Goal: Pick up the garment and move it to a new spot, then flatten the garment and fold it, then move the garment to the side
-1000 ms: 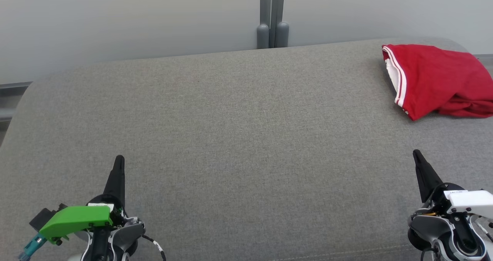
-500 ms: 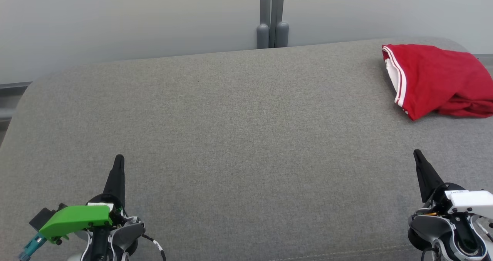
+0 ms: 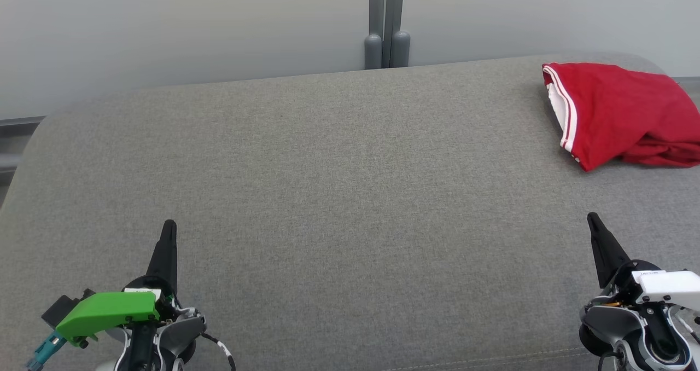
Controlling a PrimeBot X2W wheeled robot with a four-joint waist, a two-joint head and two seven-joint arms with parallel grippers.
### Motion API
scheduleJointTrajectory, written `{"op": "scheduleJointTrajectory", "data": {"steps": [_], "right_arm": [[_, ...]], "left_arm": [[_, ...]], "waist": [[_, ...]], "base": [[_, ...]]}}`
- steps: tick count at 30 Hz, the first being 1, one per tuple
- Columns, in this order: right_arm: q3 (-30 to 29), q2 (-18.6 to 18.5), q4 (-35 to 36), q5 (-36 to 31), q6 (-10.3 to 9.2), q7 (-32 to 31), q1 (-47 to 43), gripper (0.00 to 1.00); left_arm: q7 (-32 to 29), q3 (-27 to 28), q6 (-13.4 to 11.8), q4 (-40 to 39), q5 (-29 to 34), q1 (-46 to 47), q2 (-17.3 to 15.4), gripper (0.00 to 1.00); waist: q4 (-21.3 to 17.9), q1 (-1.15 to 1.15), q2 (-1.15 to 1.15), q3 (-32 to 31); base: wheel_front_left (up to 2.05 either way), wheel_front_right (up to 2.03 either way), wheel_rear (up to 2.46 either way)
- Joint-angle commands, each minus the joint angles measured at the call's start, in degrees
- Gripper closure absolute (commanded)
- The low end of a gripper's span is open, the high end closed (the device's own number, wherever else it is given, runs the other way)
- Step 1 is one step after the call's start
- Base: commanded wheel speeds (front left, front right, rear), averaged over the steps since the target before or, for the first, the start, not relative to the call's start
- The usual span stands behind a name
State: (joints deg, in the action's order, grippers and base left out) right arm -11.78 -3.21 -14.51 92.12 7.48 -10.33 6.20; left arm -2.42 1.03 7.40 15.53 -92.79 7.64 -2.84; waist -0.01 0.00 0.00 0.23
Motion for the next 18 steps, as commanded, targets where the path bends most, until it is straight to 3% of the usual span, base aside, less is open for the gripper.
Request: {"op": "scheduleJointTrajectory", "data": {"steps": [1, 18], "right_arm": [[-0.14, -0.11, -0.12, 0.01, 0.02, -0.32, 0.60, 1.00], [-0.23, -0.05, -0.12, -0.14, 0.02, -0.34, 0.63, 1.00]], "left_arm": [[-0.06, 0.15, 0.36, 0.18, -0.28, 0.70, -0.01, 1.00], [-0.07, 0.16, 0.36, 0.17, -0.27, 0.70, -0.01, 1.00]], "waist": [[0.00, 0.00, 0.00, 0.00], [0.00, 0.00, 0.00, 0.00]], "base": [[0.00, 0.00, 0.00], [0.00, 0.00, 0.00]]}}
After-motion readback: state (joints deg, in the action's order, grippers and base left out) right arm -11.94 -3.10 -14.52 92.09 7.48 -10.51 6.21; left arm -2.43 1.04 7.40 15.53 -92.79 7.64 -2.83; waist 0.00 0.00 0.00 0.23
